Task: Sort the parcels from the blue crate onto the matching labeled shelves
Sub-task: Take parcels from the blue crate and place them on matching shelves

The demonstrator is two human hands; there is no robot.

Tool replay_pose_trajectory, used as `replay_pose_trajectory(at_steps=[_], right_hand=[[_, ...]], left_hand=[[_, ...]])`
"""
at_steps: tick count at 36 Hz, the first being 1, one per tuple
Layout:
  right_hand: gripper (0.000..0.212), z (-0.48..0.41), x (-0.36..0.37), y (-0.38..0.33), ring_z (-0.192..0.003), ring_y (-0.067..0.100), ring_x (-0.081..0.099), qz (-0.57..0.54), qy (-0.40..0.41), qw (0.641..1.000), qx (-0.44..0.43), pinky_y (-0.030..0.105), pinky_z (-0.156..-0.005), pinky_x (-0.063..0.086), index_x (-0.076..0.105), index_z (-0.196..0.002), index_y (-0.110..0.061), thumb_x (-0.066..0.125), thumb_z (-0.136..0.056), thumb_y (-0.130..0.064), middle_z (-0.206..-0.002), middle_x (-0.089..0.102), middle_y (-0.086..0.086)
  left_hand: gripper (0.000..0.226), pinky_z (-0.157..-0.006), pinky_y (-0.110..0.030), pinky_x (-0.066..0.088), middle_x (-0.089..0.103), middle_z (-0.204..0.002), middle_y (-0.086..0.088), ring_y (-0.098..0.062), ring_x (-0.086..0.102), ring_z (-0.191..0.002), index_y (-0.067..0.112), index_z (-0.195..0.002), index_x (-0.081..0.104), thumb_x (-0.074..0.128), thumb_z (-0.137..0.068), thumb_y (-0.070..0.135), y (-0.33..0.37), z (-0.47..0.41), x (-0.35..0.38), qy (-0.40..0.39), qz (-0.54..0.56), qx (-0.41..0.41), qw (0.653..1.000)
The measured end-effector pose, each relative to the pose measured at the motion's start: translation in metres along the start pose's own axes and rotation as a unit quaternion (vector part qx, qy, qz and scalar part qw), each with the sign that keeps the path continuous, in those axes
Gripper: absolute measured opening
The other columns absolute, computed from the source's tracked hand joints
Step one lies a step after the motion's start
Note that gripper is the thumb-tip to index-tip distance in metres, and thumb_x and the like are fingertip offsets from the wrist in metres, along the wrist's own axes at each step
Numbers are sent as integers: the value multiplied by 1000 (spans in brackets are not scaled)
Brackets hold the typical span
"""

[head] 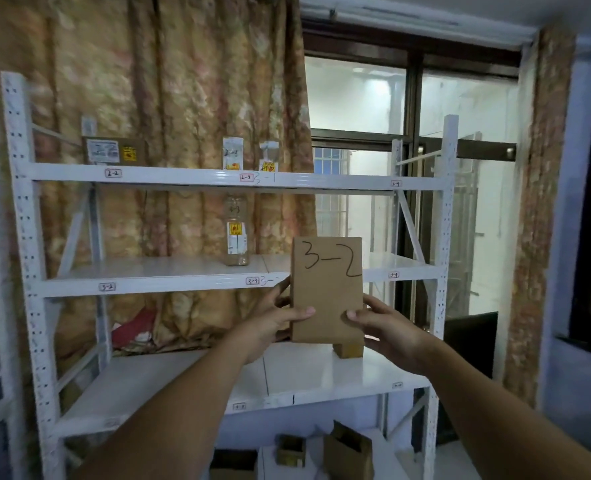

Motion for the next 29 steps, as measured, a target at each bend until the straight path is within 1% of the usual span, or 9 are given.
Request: replay_pose_trajectory(at_steps=[3,5,8,11,14,18,23,26,29], right_hand=[[65,-10,6,13,-119,20,69,4,1,1000,11,33,-94,50,53,-143,-29,79,-85,-21,-129,73,1],[68,-19,11,21,-118,21,69,4,-13,1000,14,35,-98,49,53,-144,-31,82,-83,-21,-128,73,2],[61,-32,23,30,-110,17,72,9,-28,999,16,33,-94,52,57,-140,-31,81,-86,-18,-124,74,1],[71,-45,36,37,-121,22,68,-3,-50,999,13,45,-113,47,56,-143,-30,88,-80,-22,-128,73,-1],[64,-54,54,40,-124,22,66,-4,-73,997,12,46,-116,44,58,-141,-32,83,-84,-21,-128,72,-3],[56,-67,84,43,-121,19,67,-15,-95,995,16,44,-115,45,58,-138,-32,79,-88,-17,-125,74,-5],[62,-91,130,48,-123,16,66,-7,-131,991,17,37,-108,50,57,-142,-31,81,-87,-17,-131,71,-5],[55,-105,163,47,-121,13,66,2,-147,989,14,27,-96,52,61,-136,-34,80,-88,-16,-132,70,-7],[53,-121,197,47,-122,12,66,8,-163,987,17,26,-94,52,62,-136,-33,79,-89,-17,-132,70,-8]], left_hand=[[66,-101,-45,55,75,-118,5,-21,70,-113,37,-132,59,86,-78,12,-14,3,-12,13,2,-5,1000],[64,-106,-44,51,75,-120,3,-20,70,-115,35,-133,59,85,-79,10,-23,7,-21,16,3,-16,1000],[63,-112,-49,46,75,-120,3,-22,69,-117,34,-130,61,86,-78,9,-34,11,-36,41,14,-19,999],[71,-112,-50,45,75,-121,3,-23,69,-117,37,-128,62,92,-69,12,-37,17,-50,60,12,-18,998],[71,-111,-48,47,72,-126,3,-23,68,-118,37,-129,61,90,-69,12,-38,24,-69,72,19,-15,997],[70,-112,-49,46,72,-126,6,-23,66,-121,35,-137,58,84,-79,6,-37,39,-97,97,20,-12,995],[82,-111,-52,46,69,-132,6,-23,65,-124,36,-142,54,92,-72,14,-33,59,-145,123,11,-22,992],[72,-107,-54,49,70,-131,9,-22,67,-121,36,-139,57,89,-78,18,-29,73,-176,136,-14,-37,990],[63,-107,-53,50,72,-125,10,-22,69,-117,36,-136,58,85,-82,19,-23,87,-208,150,-30,-43,987]])
Point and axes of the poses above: each hand's wrist, its own z-axis away from the middle knuckle, its own x-axis out of the palm, y = z × x, the point moved 3 cm from there along -z, towards the middle knuckle
